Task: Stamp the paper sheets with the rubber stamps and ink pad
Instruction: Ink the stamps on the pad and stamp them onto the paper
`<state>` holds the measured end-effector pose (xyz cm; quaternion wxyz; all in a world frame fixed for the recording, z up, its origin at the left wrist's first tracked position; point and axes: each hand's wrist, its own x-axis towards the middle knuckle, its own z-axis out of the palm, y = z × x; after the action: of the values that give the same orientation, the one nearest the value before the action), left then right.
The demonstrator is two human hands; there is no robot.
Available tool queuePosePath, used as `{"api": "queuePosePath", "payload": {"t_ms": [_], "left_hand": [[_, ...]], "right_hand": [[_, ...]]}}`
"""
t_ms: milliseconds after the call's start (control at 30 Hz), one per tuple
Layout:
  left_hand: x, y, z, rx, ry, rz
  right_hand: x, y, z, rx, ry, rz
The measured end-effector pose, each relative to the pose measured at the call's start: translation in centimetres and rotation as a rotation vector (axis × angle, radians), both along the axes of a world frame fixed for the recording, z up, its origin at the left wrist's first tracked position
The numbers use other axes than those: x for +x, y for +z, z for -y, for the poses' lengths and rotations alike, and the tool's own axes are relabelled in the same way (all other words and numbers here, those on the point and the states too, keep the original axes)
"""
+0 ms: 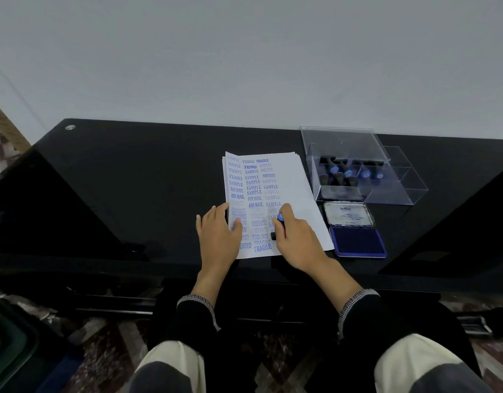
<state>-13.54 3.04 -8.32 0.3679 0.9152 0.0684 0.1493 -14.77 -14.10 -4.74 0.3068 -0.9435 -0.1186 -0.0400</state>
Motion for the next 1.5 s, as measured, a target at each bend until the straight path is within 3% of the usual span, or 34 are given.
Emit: {"api": "queuePosePath", "payload": {"t_ms": [333, 700, 1033, 1500], "left_hand": [[-0.1, 0.2, 0.0, -0.014, 0.004, -0.021], [-0.1, 0.1, 0.1, -0.014, 0.001, -0.012], [-0.1, 0.1, 0.0, -0.017, -0.004, -0.009], [0.2, -0.4, -0.1, 0.005, 0.0, -0.002]], "right_hand": [[-2.2, -1.4, 0.0, 0.015, -0.03, 0.12], [-0.7, -0.1, 0.1, 0.048, 0.022, 0.003], [-2.6, -1.2, 0.0, 0.111, -0.001, 0.064], [-0.6, -0.2, 0.1, 0.09, 0.022, -0.015]]}}
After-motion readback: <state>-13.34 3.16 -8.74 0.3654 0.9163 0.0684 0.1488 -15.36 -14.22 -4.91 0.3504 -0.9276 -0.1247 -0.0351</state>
